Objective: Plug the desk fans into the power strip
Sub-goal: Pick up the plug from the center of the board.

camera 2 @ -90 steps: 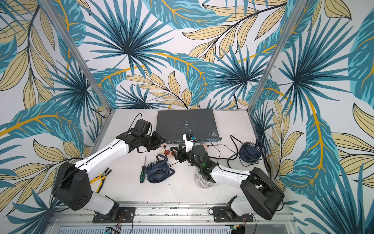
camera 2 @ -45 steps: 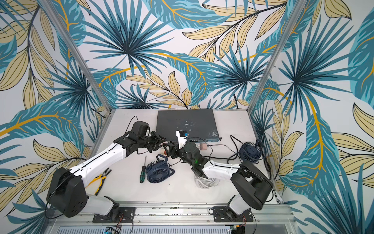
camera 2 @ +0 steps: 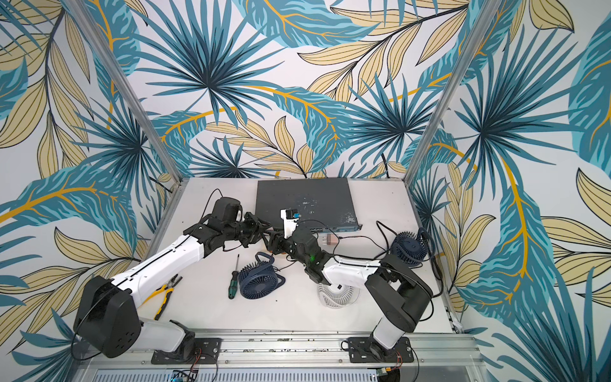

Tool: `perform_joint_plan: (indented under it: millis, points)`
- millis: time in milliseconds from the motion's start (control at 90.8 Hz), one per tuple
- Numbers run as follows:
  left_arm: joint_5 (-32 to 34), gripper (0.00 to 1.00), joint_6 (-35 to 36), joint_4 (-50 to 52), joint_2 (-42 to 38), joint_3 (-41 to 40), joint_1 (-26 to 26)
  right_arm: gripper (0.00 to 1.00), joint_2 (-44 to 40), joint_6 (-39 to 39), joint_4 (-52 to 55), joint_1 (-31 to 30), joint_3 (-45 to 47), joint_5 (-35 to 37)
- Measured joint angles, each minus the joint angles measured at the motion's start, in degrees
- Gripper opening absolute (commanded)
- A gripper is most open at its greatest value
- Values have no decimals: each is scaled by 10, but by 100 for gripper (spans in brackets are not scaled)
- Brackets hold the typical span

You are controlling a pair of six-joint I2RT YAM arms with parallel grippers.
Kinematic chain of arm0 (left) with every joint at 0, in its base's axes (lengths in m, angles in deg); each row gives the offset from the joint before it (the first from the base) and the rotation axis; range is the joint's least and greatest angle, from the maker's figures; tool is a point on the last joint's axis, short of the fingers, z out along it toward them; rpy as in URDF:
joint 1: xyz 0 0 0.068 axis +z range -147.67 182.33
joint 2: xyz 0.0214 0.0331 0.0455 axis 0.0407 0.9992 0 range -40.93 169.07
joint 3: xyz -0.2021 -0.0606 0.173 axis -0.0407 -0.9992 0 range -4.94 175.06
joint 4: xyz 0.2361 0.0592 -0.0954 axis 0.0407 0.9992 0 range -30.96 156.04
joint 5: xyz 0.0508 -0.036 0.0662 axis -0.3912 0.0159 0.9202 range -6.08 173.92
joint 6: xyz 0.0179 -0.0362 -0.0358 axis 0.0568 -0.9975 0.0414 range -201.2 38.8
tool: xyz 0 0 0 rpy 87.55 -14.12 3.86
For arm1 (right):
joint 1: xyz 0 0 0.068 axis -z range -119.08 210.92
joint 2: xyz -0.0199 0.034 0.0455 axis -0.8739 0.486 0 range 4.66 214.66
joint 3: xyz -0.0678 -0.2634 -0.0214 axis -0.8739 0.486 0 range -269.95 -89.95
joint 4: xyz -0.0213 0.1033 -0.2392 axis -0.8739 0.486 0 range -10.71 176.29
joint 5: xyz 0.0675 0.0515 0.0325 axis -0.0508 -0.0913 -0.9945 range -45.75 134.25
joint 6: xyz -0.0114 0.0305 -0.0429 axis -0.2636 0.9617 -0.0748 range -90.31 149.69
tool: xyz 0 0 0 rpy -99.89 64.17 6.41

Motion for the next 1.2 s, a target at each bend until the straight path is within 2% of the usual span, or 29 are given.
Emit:
perform_joint_plan:
  millis: [154, 231, 331, 452, 529, 738, 848, 970, 1069, 1201]
  points:
    - [4, 23, -4, -5, 0, -2, 0, 45, 2, 2, -2, -4, -4, 3]
    - [15, 30, 3, -10, 0, -2, 0, 35, 2, 7, 0, -5, -6, 10]
    - [27, 61, 32, 0, -1, -2, 0, 30, 3, 6, 7, -6, -7, 15]
    - [44, 88, 90, 39, -5, -2, 0, 30, 3, 5, 16, -2, -3, 28]
    - [57, 99, 122, 62, -10, -1, 0, 29, -5, 5, 26, 2, 10, 31]
    - [115, 100, 252, 123, -28, 3, 4, 30, -69, 0, 112, 31, 40, 2]
    - [139, 100, 353, 136, -37, 5, 5, 30, -113, -12, 183, 56, 38, -29]
    - [124, 100, 492, 132, -54, 4, 3, 30, -151, -31, 280, 85, 21, -75]
    - [103, 100, 616, 113, -86, -3, -24, 30, -166, -47, 353, 115, -7, -125]
    - [100, 100, 759, 99, -131, -6, -90, 30, -167, -64, 434, 140, -47, -189]
